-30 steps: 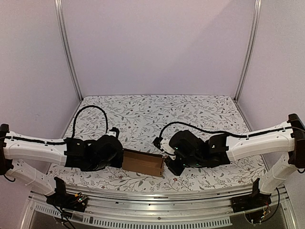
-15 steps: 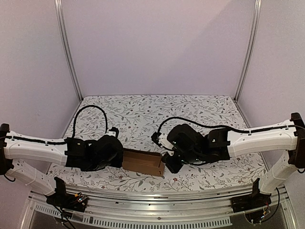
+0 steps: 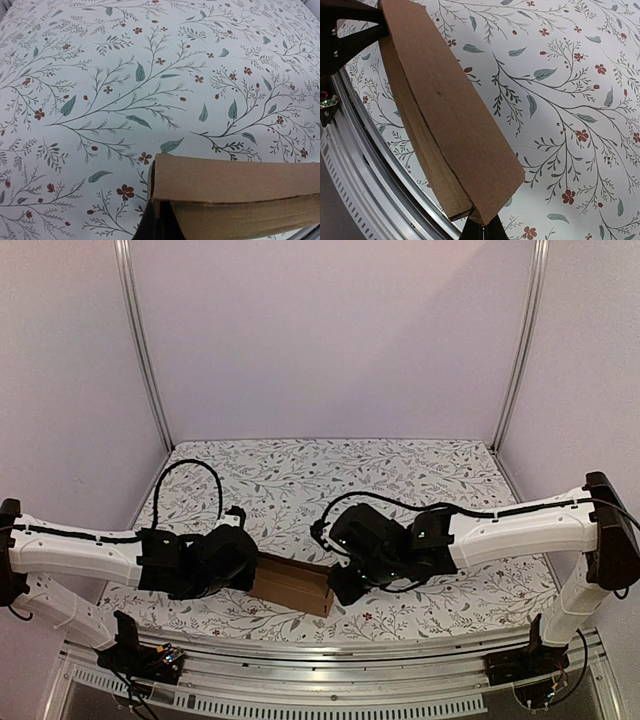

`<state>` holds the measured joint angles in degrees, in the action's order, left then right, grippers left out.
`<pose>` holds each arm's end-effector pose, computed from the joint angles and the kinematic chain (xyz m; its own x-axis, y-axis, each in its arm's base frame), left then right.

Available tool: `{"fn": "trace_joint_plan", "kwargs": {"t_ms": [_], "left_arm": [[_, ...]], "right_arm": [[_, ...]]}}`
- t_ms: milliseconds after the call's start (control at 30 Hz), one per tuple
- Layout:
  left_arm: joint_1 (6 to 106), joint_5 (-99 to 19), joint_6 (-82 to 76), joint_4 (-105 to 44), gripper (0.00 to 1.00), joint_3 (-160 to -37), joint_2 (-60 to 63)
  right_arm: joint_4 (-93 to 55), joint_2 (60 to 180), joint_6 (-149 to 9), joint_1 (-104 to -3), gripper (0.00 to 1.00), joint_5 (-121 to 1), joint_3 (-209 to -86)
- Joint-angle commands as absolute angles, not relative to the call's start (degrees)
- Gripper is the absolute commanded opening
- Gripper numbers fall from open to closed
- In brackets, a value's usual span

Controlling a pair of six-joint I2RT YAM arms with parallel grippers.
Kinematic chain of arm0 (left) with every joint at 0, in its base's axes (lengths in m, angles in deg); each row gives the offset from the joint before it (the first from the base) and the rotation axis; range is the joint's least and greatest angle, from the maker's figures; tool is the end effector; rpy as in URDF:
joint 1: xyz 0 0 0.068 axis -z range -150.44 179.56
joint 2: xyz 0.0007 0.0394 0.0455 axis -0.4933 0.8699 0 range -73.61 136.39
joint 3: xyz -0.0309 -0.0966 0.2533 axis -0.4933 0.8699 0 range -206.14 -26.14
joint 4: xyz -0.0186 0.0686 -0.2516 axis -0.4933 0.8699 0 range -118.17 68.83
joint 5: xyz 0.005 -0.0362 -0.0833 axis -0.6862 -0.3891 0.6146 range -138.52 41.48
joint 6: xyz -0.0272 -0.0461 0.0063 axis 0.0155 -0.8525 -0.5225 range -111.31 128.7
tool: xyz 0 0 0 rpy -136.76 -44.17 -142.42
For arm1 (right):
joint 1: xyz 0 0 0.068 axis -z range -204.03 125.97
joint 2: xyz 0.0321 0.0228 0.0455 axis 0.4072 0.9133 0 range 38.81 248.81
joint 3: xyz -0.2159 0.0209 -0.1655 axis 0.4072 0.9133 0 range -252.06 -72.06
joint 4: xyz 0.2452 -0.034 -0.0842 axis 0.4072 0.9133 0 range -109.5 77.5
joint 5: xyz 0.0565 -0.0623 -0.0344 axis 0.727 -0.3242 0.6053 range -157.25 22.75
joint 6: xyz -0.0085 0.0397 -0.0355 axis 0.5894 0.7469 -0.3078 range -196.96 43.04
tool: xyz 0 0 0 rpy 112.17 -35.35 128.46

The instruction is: Fold the paper box

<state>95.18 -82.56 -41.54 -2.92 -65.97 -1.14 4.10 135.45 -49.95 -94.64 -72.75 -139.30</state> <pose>0.1148 -0.2051 0.1960 -0.7094 0.0224 -0.7045 0.1356 0.9852 -0.1052 0.1225 0.3377 0.2203 -0.6540 -0.4964 -0.5709 -0.6990 0.6851 0.2051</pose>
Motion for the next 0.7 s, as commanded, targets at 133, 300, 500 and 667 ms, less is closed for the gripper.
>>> {"fn": "trace_joint_plan", "kwargs": {"t_ms": [133, 300, 500, 667], "left_arm": [[97.71, -78.93, -42.3, -6.46, 0.0, -66.21, -0.75], [98.15, -79.36, -42.57, -6.6, 0.0, -66.52, -0.16], [98.94, -79.37, -43.14, -7.18, 0.0, -66.76, 1.3], [99.51, -79.37, -43.17, -8.27, 0.0, -66.57, 1.92]], "right_arm": [[0.97, 138.48, -42.81, -95.89, 0.0, -75.97, -142.79], [2.41, 140.6, -39.79, -96.07, 0.0, -77.25, -145.17], [3.78, 141.76, -37.41, -96.48, 0.0, -78.58, -146.64], [5.07, 142.64, -36.36, -96.72, 0.0, -79.28, -148.27]]}}
